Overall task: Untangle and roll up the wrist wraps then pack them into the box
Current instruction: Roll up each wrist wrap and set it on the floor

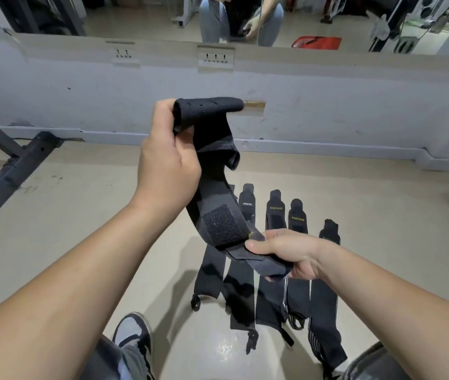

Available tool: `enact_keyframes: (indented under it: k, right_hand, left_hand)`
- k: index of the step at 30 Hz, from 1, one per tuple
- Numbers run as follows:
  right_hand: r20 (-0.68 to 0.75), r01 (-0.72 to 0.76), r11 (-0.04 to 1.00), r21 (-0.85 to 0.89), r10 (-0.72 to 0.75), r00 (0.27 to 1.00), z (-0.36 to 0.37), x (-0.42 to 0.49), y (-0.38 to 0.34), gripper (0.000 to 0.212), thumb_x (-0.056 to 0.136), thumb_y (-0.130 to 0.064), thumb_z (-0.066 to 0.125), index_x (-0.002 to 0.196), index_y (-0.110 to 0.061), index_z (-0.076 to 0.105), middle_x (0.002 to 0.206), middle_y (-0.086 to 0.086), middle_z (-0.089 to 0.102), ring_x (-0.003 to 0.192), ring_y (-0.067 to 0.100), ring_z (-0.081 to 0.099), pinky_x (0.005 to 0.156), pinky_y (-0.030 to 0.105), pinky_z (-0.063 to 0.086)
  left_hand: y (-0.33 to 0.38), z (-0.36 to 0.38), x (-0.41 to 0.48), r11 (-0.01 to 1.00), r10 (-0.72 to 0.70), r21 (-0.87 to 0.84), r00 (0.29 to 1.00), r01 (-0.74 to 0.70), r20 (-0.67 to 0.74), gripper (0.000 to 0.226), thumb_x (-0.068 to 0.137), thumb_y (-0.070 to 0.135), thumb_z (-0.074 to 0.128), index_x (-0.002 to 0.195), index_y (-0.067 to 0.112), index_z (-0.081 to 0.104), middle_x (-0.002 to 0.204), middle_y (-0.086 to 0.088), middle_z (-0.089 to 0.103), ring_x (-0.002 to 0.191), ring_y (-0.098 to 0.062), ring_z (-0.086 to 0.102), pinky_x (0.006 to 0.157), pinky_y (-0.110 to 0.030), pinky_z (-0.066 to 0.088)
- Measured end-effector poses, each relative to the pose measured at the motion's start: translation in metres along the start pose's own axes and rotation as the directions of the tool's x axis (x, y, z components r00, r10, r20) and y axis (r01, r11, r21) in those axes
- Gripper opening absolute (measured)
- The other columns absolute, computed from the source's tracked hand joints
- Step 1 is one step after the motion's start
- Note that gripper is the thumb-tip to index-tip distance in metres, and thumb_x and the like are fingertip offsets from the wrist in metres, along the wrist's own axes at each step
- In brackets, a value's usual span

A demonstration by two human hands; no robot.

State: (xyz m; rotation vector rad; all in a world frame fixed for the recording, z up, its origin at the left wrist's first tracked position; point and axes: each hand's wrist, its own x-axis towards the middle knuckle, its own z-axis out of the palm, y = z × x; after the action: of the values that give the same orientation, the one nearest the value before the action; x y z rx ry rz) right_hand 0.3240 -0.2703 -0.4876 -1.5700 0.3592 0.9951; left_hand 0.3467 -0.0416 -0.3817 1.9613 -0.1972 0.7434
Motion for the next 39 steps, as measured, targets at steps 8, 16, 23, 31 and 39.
enact_keyframes:
  k: [8, 16, 23, 31, 39]
  right_hand:
    - [0.070, 0.148, 0.973, 0.175, -0.162, 0.984, 0.003, -0.002, -0.007, 0.049, 0.095, 0.025, 0.048, 0.131, -0.007, 0.059, 0.116, 0.028, 0.068, 0.087, 0.040, 0.076, 0.065, 0.039, 0.064]
    - [0.026, 0.141, 0.982, 0.124, -0.145, 0.989, 0.008, -0.012, -0.017, 0.011, 0.100, 0.004, 0.063, 0.109, 0.005, 0.069, 0.095, 0.029, 0.072, 0.067, 0.032, 0.075, 0.057, 0.029, 0.061]
    - [0.000, 0.167, 0.983, -0.078, -0.168, 0.986, 0.006, -0.013, -0.018, 0.022, 0.098, -0.024, 0.074, 0.101, -0.002, 0.070, 0.086, 0.021, 0.074, 0.060, 0.026, 0.070, 0.050, 0.026, 0.057]
    - [-0.039, 0.197, 0.938, -0.286, -0.217, 0.975, 0.004, -0.010, -0.015, 0.034, 0.100, -0.040, 0.068, 0.100, -0.006, 0.066, 0.104, 0.027, 0.076, 0.039, 0.013, 0.059, 0.045, 0.028, 0.038]
    - [-0.102, 0.064, 0.805, -0.589, -0.153, 0.983, -0.008, 0.003, 0.005, 0.018, 0.106, -0.020, 0.056, 0.090, -0.012, 0.056, 0.086, 0.016, 0.065, 0.070, 0.030, 0.077, 0.077, 0.046, 0.066]
  left_hand:
    - [0.001, 0.004, -0.004, 0.998, 0.004, 0.057, 1.000, -0.004, 0.012, 0.029, 0.101, 0.003, 0.044, 0.128, 0.009, 0.052, 0.098, -0.007, 0.069, 0.090, -0.036, 0.061, 0.083, -0.053, 0.053]
    - [0.000, 0.002, -0.003, 0.996, 0.022, 0.085, 1.000, -0.022, 0.004, 0.028, 0.101, 0.002, 0.045, 0.129, 0.007, 0.051, 0.095, -0.009, 0.069, 0.087, -0.040, 0.061, 0.078, -0.055, 0.053]
    - [0.000, 0.000, -0.002, 0.995, 0.022, 0.096, 1.000, -0.022, -0.004, 0.030, 0.101, 0.002, 0.044, 0.129, 0.009, 0.051, 0.093, -0.009, 0.069, 0.083, -0.037, 0.060, 0.076, -0.053, 0.053]
    - [0.000, -0.003, -0.001, 0.995, 0.027, 0.099, 0.999, -0.025, -0.018, 0.028, 0.102, 0.002, 0.045, 0.129, 0.008, 0.051, 0.092, -0.004, 0.067, 0.081, -0.030, 0.058, 0.074, -0.046, 0.051]
    - [0.005, -0.001, 0.004, 0.988, -0.109, -0.112, 0.993, 0.104, -0.041, 0.020, 0.107, 0.006, 0.046, 0.120, 0.020, 0.052, 0.103, 0.016, 0.065, 0.096, -0.005, 0.062, 0.090, -0.024, 0.050]
